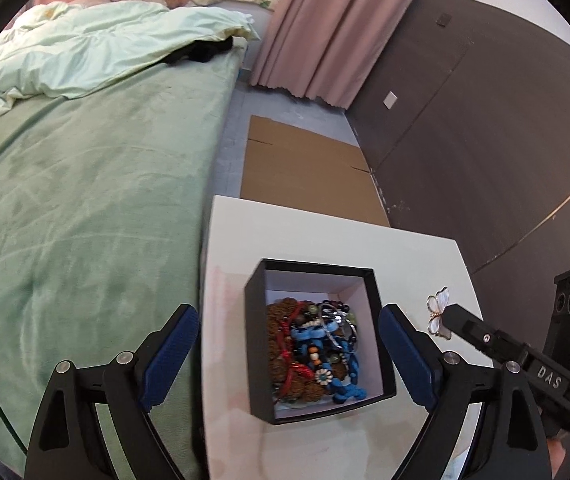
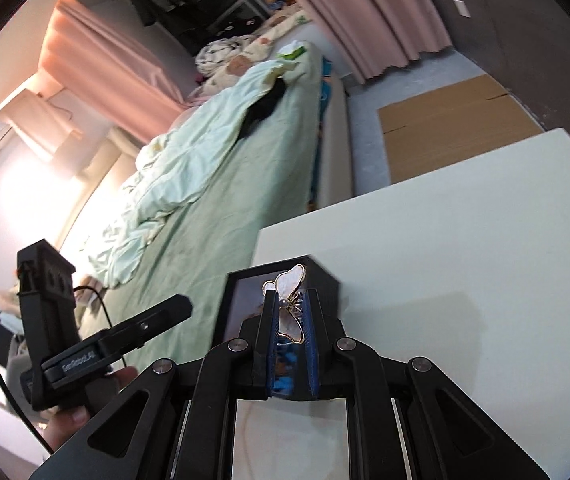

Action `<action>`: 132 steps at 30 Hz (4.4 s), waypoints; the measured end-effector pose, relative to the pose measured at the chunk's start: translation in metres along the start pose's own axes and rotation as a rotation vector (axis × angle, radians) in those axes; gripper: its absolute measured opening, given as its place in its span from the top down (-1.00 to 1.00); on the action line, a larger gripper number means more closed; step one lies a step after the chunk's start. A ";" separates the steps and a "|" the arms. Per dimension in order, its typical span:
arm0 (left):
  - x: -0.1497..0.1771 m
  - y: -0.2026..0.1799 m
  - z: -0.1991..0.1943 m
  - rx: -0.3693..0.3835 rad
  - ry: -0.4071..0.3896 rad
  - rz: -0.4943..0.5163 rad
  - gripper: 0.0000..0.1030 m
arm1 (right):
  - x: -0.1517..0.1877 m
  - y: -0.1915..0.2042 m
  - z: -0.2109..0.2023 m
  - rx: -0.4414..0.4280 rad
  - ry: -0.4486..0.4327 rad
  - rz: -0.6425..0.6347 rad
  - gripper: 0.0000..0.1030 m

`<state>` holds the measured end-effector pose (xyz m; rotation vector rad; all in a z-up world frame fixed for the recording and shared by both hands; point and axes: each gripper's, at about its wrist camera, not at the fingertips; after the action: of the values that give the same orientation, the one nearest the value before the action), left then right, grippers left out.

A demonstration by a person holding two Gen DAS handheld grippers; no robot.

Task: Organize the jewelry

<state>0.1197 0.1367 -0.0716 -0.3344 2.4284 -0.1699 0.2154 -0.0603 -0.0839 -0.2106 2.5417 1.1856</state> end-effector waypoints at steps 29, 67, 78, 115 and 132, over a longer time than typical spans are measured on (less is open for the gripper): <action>0.002 0.023 -0.029 0.009 -0.048 -0.058 -0.78 | 0.011 0.012 0.008 -0.102 0.007 0.056 -0.25; 0.056 -0.068 -0.108 -0.165 -0.254 0.215 -0.99 | 0.058 0.003 -0.132 0.168 -0.208 -0.221 -1.00; 0.060 -0.078 -0.139 -0.162 -0.348 0.234 -0.99 | 0.065 0.009 -0.155 0.156 -0.237 -0.262 -1.00; 0.061 -0.084 -0.147 -0.135 -0.381 0.261 -0.99 | 0.071 0.025 -0.164 0.132 -0.280 -0.296 -1.00; 0.064 -0.092 -0.141 -0.158 -0.367 0.307 -0.99 | 0.069 0.021 -0.167 0.147 -0.280 -0.301 -1.00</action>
<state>0.0001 0.0353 0.0168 -0.0507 2.0976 0.2036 0.1065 -0.1747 0.0070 -0.3501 2.2440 0.8460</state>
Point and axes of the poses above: each gripper's, at about its wrist camera, not at the fingertips, and z roughly the way its jaws point, y to its left, x to its underside, and after that the axes turned 15 degrees about z, right-handed
